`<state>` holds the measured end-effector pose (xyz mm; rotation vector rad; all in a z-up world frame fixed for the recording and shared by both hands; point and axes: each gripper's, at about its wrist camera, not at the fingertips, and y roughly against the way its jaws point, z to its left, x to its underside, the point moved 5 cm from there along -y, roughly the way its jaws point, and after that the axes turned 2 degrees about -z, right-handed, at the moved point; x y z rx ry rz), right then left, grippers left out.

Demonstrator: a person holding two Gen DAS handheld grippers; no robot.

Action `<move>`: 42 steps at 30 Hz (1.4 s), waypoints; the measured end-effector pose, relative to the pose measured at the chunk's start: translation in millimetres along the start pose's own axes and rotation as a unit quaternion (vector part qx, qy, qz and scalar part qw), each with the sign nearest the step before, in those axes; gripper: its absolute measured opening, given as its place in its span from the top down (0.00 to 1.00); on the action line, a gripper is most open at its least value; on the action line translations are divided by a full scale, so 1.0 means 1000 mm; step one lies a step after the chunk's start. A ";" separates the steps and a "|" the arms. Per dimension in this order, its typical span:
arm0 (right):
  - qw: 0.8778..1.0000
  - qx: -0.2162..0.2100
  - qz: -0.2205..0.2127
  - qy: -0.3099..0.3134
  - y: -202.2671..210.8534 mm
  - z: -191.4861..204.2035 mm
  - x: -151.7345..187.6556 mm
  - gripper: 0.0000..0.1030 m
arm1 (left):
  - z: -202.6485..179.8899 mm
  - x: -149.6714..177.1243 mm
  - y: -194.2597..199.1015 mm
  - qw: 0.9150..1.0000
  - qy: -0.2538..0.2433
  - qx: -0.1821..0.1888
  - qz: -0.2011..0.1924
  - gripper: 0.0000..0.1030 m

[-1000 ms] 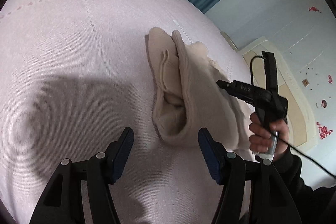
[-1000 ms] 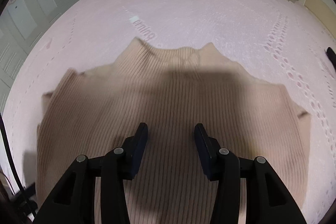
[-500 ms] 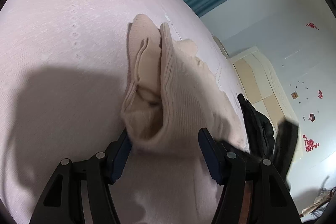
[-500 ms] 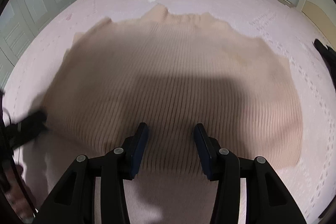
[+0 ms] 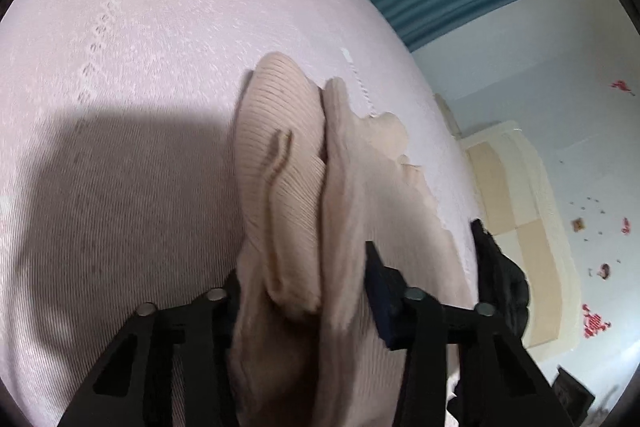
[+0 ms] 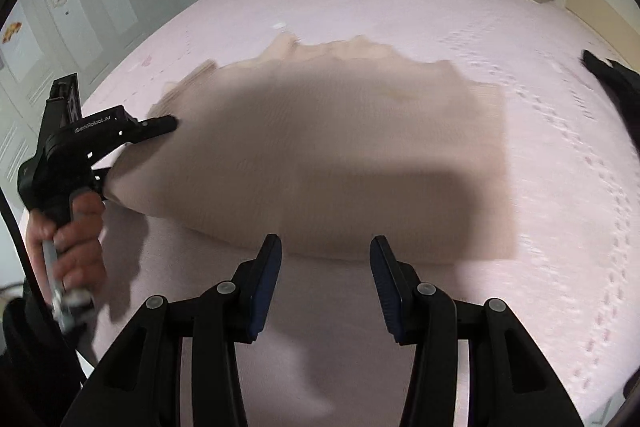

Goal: Fold small clothes

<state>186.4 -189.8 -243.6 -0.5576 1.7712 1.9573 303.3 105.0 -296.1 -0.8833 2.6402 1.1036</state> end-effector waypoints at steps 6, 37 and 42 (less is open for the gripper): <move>0.999 0.009 -0.007 -0.042 0.021 -0.056 0.014 0.55 | -0.029 -0.003 0.013 0.998 -0.036 -0.053 -0.017 0.77; 0.985 0.024 -0.055 -0.161 0.080 -0.210 0.036 0.57 | -0.280 0.134 -0.088 0.962 -0.255 -0.064 0.072 0.43; 0.983 -0.061 -0.089 -0.146 0.061 -0.170 -0.020 0.47 | -0.238 0.077 -0.035 0.970 -0.231 -0.079 0.024 0.41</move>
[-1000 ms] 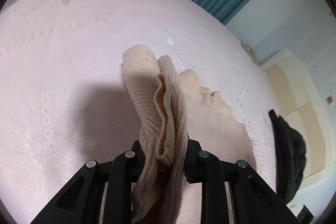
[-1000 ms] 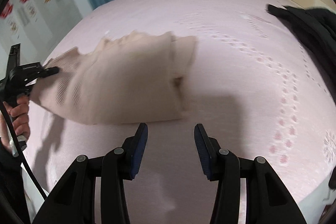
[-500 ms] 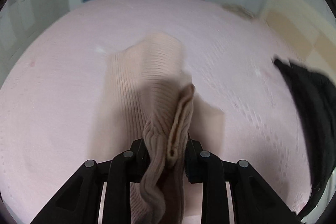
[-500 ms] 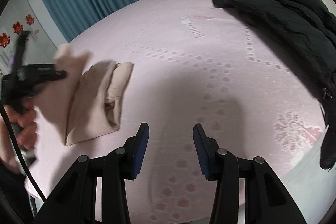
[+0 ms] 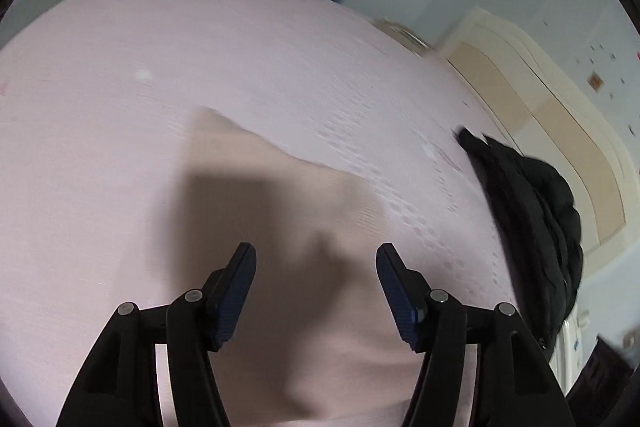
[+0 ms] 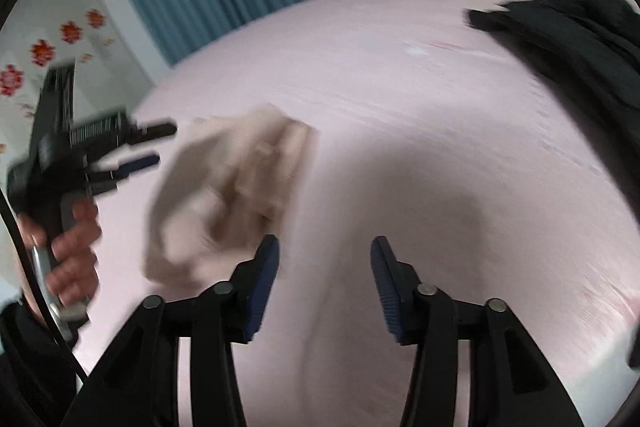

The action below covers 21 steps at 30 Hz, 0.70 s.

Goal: Fold small clothes

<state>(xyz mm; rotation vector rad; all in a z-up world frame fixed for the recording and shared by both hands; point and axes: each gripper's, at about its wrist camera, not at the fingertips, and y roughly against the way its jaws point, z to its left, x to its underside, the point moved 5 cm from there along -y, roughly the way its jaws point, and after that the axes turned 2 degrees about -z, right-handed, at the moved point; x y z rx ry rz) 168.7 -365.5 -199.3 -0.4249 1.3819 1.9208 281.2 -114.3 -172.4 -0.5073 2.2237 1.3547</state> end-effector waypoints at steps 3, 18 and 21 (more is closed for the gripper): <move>0.999 -0.044 0.001 -0.004 -0.030 0.026 -0.017 0.42 | 0.047 0.001 0.020 0.999 0.010 -0.034 -0.011 0.41; 1.000 0.015 -0.015 0.013 -0.094 0.020 -0.017 0.81 | 0.136 0.052 0.014 0.998 0.047 -0.027 0.026 0.41; 1.000 0.012 0.006 -0.017 -0.106 0.002 -0.011 0.79 | 0.129 0.054 0.014 0.999 0.037 -0.010 0.031 0.41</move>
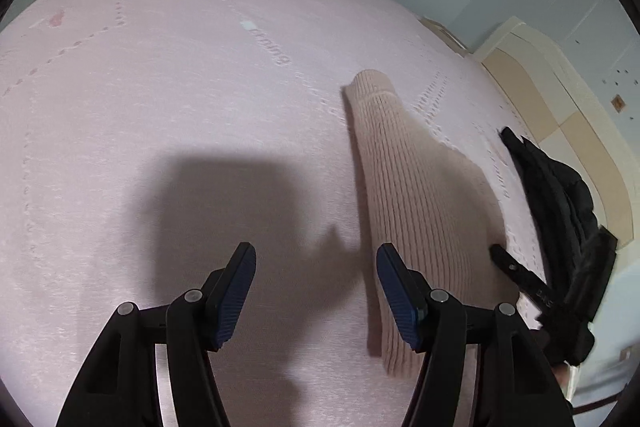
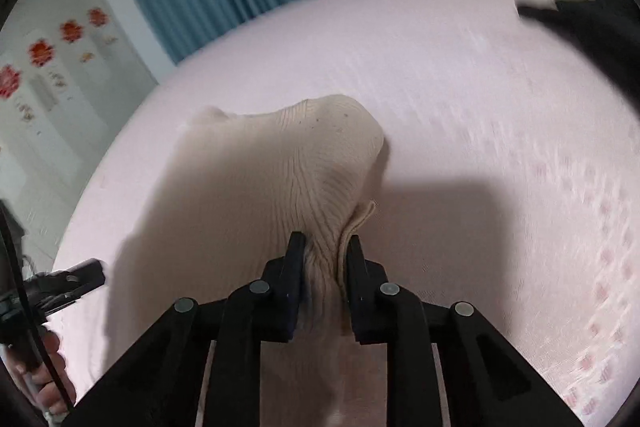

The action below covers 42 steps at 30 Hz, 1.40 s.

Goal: Fold small clothes

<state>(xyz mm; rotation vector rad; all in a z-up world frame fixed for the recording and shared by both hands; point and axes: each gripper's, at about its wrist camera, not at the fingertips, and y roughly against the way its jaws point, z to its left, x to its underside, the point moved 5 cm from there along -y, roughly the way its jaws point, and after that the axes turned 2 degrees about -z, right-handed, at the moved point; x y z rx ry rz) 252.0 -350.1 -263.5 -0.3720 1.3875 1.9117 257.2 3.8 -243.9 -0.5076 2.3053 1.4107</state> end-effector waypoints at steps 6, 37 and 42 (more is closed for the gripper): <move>1.000 -0.013 0.021 -0.003 -0.009 0.002 -0.014 0.47 | -0.011 -0.005 0.014 0.999 -0.033 0.016 -0.016 0.41; 0.998 0.046 0.021 0.025 0.084 0.067 -0.070 0.67 | 0.012 -0.008 0.090 0.998 0.007 -0.001 -0.068 0.41; 0.991 0.118 0.013 0.068 0.098 0.090 -0.080 0.67 | 0.025 -0.002 0.100 0.997 0.025 0.002 -0.078 0.41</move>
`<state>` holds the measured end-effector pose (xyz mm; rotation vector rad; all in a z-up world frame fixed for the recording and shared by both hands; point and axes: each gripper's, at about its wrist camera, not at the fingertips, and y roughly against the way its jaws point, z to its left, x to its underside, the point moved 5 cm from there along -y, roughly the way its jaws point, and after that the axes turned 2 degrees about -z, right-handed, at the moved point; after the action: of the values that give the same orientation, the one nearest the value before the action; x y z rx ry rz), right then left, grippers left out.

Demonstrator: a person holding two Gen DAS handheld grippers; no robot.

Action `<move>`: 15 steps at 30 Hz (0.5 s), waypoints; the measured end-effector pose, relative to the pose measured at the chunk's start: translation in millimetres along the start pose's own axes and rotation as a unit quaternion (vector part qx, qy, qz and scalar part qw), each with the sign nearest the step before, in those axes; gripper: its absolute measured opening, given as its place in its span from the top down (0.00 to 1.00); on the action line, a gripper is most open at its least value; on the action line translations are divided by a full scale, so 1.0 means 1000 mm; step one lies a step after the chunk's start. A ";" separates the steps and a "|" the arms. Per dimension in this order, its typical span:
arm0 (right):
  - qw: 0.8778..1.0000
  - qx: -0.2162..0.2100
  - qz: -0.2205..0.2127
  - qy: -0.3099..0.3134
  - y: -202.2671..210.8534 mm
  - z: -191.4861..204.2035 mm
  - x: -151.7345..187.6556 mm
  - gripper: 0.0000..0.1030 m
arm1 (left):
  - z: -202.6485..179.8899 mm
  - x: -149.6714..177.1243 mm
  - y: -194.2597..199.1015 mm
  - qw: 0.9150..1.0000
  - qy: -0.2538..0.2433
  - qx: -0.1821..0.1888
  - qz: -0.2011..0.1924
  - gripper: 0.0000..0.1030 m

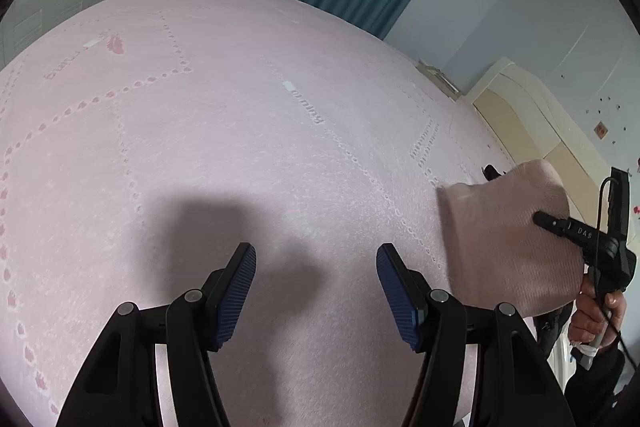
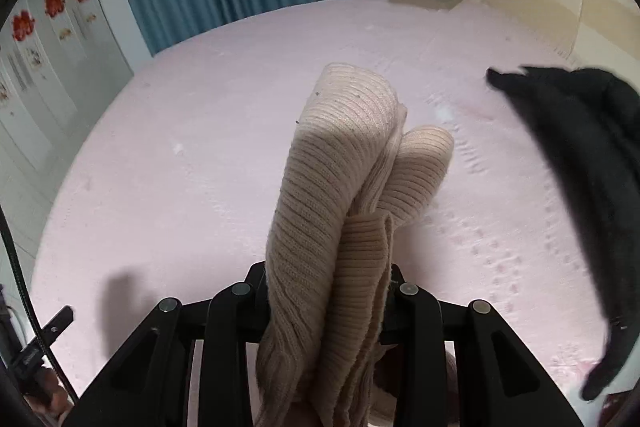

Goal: Fold small clothes

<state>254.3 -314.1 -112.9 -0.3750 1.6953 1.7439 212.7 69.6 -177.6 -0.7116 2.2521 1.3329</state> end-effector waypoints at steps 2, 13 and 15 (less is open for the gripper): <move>1.000 -0.004 0.003 -0.001 -0.002 0.017 -0.003 0.67 | 0.006 0.005 0.001 1.000 0.006 -0.001 -0.002 0.41; 0.951 -0.295 0.051 -0.077 -0.045 0.129 0.000 0.67 | 0.058 0.020 -0.007 1.000 0.018 -0.016 0.010 0.41; 0.945 -0.308 0.054 -0.094 -0.071 0.123 0.006 0.67 | 0.066 0.022 -0.014 1.000 0.018 -0.021 0.015 0.41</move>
<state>324.9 -198.4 -157.4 -0.3749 1.0228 2.2959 211.1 118.0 -229.5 -0.7239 2.2783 1.3957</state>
